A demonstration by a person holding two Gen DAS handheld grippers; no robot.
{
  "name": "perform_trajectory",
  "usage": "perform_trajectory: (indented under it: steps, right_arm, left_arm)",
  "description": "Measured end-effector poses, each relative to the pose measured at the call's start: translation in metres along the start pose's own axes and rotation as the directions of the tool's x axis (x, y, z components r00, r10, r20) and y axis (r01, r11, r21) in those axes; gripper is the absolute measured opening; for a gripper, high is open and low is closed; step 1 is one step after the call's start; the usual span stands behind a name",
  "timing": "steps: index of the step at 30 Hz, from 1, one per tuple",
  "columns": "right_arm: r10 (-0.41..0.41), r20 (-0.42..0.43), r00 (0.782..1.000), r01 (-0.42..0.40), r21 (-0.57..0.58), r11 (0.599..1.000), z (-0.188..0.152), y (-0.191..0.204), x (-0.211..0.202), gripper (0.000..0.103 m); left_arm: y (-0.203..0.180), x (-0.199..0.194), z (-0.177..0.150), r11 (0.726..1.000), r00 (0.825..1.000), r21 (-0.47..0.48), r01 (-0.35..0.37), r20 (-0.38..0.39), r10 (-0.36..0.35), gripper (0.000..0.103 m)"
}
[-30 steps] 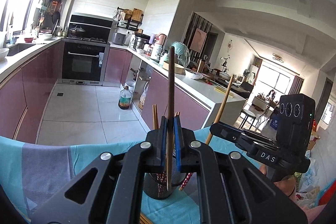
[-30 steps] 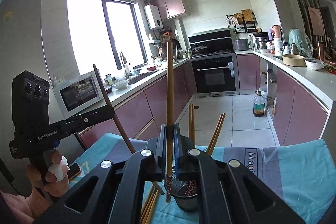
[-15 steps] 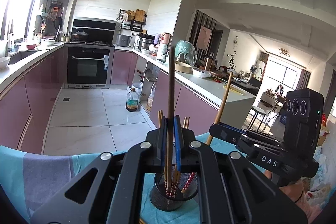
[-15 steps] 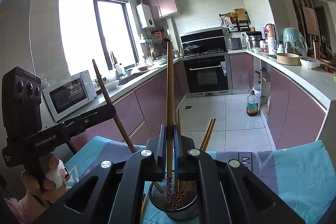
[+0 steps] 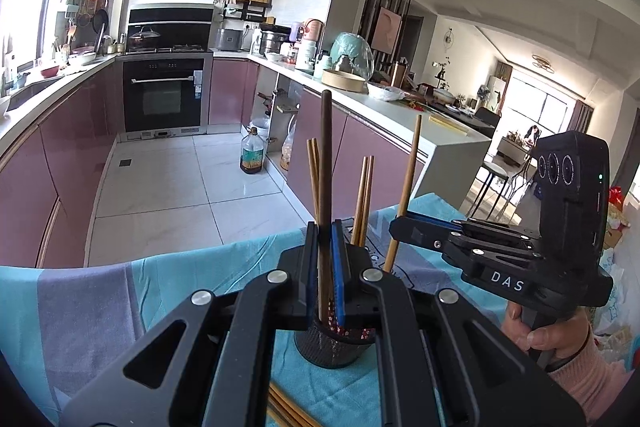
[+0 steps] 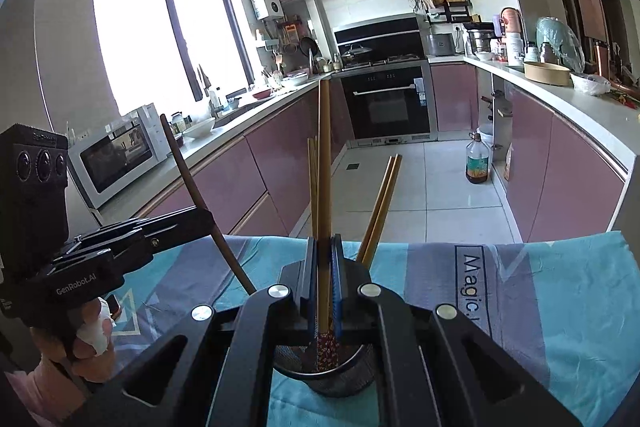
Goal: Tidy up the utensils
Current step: 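Lower both chopsticks into the mesh holder and open both grippers, then withdraw both open grippers from the holder back to the chopstick row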
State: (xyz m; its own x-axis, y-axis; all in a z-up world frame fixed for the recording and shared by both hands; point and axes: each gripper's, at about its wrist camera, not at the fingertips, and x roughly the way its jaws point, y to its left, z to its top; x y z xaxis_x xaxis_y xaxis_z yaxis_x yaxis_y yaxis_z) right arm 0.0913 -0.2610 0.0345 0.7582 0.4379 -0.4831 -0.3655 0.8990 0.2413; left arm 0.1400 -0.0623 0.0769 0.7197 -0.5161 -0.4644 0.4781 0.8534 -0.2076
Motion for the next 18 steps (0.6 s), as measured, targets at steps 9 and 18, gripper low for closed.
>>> perform_trajectory:
  steps: [9,18]
  right_arm:
    - [-0.030,-0.063,0.998,0.032,0.030,0.999,-0.009,-0.007,0.015,0.007]
    - [-0.054,-0.054,0.997,0.057,0.059,0.997,-0.013,-0.011,0.010,0.021]
  left_arm:
    - [0.018,0.026,-0.002,0.999,0.996,-0.029,0.020,-0.091,-0.022,0.008]
    - [0.022,0.040,-0.008,1.000,0.995,-0.024,-0.016,-0.102,0.013,0.012]
